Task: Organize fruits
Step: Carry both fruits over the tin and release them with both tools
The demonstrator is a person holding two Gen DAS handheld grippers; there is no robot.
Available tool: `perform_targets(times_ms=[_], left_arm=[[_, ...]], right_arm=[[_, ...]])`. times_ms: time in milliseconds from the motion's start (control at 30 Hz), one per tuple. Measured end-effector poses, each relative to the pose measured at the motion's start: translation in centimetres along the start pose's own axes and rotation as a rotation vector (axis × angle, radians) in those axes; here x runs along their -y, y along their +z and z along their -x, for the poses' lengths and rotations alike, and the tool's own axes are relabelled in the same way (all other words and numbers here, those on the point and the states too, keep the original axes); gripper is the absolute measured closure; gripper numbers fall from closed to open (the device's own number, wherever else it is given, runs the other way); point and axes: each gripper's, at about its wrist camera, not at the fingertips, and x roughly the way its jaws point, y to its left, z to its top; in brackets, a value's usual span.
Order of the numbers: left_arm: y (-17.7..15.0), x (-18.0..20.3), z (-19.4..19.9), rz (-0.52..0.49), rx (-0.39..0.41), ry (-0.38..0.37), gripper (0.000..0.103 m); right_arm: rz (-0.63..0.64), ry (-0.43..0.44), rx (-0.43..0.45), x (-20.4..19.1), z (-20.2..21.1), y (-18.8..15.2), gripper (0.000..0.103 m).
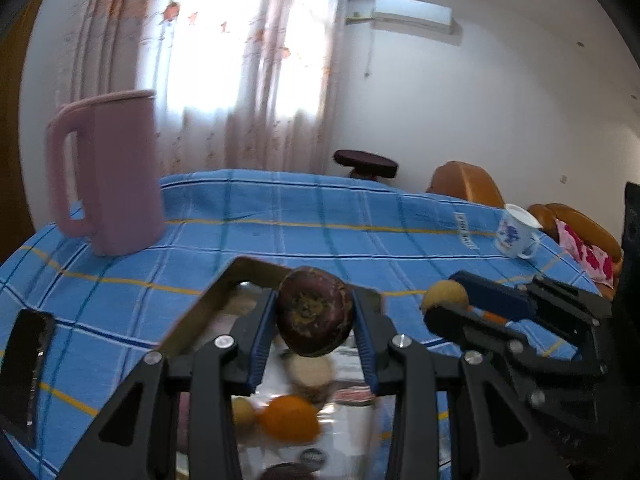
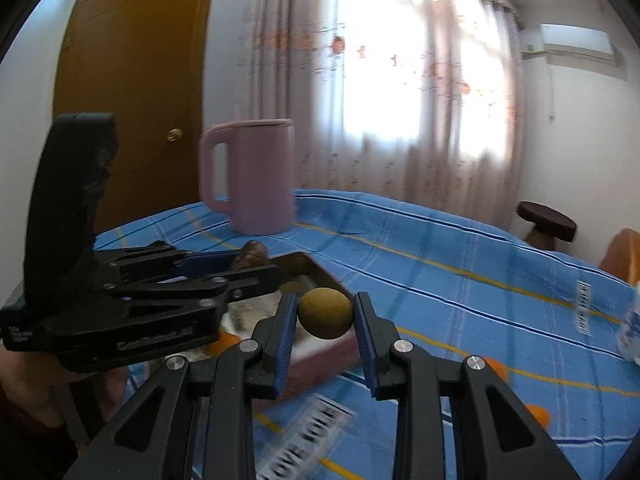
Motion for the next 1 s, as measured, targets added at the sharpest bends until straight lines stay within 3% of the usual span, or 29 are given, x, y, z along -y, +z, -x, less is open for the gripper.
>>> perform_targets(times_ms=[300,633,667,733,833,1000], left_arm=[[-1.0,-3.7,-0.2,0.043,-0.045,0.068,0.064],[-1.5,-4.3,-0.6,0.042,-0.069,0.086,0.063],[-1.5,-4.2,-0.5,0.043,-0.064,0.091,0.061],[-1.3,-4.1,-0.1,0.048,-0.048,0.095,0.041],[-0.9,-3.7,1.0,0.057,0.002,0.086,0.028],[-0.3,-1.1,1.6,0.025,0.032,0.031,0.02]], right_arm=[[0.024,0.07,-0.095,-3.0,-3.4,-0.7,0.072],[0.036,0.095,-0.171,-4.0,-4.3,-1.7,0.072],[0.036,0.101,-0.176,-4.0,-4.4,-1.7,0.072],[0.044,0.078,-0.167,-3.9,-3.9,-1.8,0.061],[0.048,0.055,-0.146,-3.1,-2.6,-1.8,0.058],[0.016,-0.043,-0.112,0.5,0.6,-1.8,0.058]])
